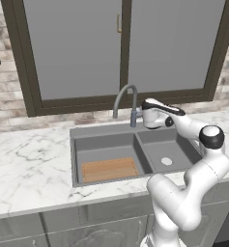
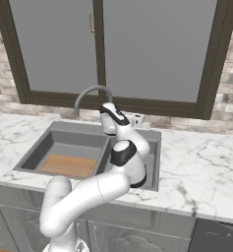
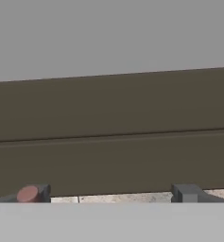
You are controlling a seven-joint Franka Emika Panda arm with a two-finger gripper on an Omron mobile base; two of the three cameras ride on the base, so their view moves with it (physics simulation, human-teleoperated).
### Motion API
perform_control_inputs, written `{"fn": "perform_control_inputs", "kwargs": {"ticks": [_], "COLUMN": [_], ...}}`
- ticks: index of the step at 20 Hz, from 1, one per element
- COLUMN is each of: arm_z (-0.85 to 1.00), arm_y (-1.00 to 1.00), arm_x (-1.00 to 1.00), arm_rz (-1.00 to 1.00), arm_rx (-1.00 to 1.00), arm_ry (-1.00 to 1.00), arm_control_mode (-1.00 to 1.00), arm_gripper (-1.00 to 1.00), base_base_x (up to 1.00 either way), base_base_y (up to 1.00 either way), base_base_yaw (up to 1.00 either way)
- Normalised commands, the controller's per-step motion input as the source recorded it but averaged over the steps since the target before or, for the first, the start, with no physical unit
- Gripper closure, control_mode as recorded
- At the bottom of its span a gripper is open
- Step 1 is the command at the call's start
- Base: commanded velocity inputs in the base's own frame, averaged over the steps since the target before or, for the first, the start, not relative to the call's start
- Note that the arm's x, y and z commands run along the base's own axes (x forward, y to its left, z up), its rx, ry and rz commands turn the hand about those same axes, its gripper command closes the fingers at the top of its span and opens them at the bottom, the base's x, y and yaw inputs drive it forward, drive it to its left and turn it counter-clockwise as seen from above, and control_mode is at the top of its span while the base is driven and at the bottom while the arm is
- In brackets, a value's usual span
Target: Turn on the sink faucet with hot water and rinse the cutting board for ten seconds, then turn off the faucet. Push the cutting board to reach the water if necessary.
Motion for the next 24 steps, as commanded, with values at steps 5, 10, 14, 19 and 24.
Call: {"fn": "perform_control_inputs", "kwargs": {"ticks": [5,10,14,19,24], "arm_z": [0.0,0.0,0.0,0.0,0.0], "arm_y": [-0.64,-0.66,-0.67,-0.64,-0.64], "arm_x": [-0.06,-0.1,-0.08,-0.05,-0.1], "arm_rz": [0.0,0.0,0.0,0.0,0.0], "arm_rx": [0.01,0.01,0.02,0.02,0.01], "arm_ry": [0.02,0.01,0.01,0.02,0.0], "arm_control_mode": [-1.0,-1.0,-1.0,-1.0,-1.0], "arm_gripper": [-1.0,-1.0,-1.0,-1.0,-1.0], "base_base_x": [0.0,0.0,0.0,0.0,0.0], "base_base_y": [0.0,0.0,0.0,0.0,0.0], "base_base_yaw": [0.0,0.0,0.0,0.0,0.0]}}
